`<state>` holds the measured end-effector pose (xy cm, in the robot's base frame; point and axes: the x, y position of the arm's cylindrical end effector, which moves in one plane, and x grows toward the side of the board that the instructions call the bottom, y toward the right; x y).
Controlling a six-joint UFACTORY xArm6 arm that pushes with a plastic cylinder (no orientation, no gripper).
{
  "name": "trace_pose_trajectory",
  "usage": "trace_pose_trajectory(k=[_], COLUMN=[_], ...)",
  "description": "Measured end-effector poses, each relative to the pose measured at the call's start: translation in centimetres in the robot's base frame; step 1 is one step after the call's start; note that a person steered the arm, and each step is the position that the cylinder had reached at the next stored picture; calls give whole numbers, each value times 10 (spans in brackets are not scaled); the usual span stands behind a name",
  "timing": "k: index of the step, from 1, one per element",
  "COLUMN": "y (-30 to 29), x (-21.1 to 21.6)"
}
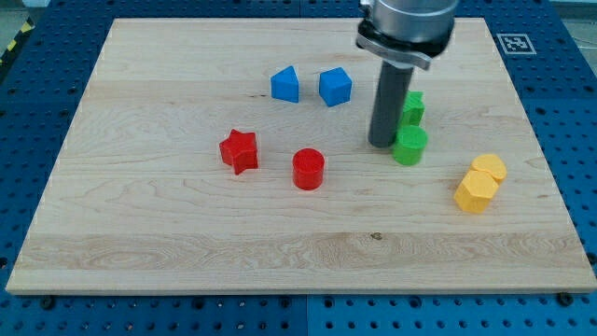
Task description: Push the green circle towards the right center
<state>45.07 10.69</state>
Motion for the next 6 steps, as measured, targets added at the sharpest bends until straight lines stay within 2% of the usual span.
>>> trace_pose_trajectory(k=[1, 2, 3, 4, 6], y=[8, -8, -11, 9, 74], x=[6, 13, 34, 35, 9])
